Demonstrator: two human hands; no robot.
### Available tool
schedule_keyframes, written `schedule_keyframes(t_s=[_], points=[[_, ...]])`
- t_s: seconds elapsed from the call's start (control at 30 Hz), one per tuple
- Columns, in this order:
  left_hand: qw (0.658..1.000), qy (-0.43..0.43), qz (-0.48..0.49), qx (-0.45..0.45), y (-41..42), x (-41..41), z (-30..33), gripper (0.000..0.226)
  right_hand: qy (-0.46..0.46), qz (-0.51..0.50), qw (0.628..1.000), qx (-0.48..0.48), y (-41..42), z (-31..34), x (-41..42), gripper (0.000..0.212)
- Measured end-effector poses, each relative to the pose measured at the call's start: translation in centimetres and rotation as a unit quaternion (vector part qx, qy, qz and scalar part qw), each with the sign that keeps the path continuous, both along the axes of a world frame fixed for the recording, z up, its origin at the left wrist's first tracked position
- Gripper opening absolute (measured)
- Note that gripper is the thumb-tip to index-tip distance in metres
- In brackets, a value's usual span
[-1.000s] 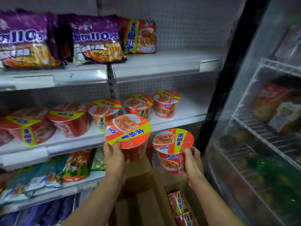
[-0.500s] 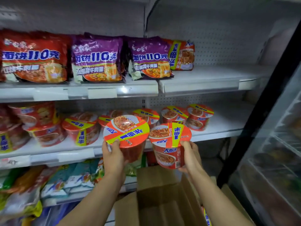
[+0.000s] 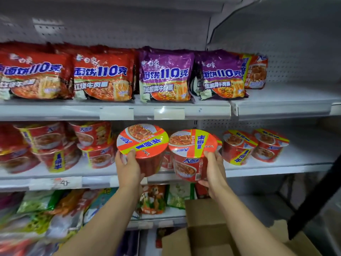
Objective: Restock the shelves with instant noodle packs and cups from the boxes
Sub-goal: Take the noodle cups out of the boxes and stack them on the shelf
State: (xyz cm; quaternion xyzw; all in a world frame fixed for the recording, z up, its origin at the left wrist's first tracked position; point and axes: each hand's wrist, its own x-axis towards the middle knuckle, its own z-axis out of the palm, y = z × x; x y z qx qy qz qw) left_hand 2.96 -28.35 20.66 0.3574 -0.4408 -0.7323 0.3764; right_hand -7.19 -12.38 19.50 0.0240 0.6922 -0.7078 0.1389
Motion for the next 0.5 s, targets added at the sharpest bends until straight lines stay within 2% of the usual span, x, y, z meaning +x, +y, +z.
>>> schedule_keyframes(t_s=[0.13, 0.5], points=[[1.000, -0.001, 0.010, 0.013, -2.9, -1.1, 0.5, 0.047, 0.021, -0.011, 1.000, 0.008, -3.7, 0.6, -0.8, 0.077], [0.997, -0.018, 0.039, 0.067, -7.9, -4.6, 0.8, 0.060, 0.021, -0.024, 0.999, -0.009, -9.6, 1.0, -3.0, 0.101]])
